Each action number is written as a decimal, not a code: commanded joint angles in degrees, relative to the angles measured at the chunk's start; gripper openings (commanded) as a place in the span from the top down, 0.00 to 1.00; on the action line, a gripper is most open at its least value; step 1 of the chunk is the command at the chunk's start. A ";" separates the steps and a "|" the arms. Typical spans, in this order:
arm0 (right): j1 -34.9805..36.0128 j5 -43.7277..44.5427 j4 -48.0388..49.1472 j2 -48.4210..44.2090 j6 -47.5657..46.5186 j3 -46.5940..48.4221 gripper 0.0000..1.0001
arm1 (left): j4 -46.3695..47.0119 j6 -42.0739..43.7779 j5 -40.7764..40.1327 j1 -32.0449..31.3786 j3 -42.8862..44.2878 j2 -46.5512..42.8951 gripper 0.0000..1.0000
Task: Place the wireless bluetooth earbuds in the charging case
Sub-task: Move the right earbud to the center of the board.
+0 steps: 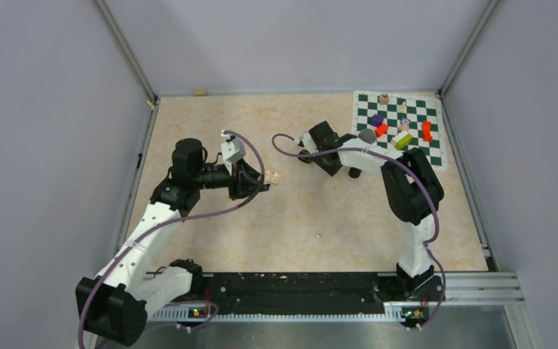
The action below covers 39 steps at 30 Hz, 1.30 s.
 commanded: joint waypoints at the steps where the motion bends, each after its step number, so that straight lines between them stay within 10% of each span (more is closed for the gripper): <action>1: 1.05 1.79 1.24 0.48 -0.98 1.83 0.75 | 2.42 -0.27 1.57 0.32 -0.12 -1.43 1.00; 39: 0.48 8.15 5.27 5.96 1.48 9.02 0.72 | 2.51 -0.46 1.96 0.43 -0.07 -2.08 1.00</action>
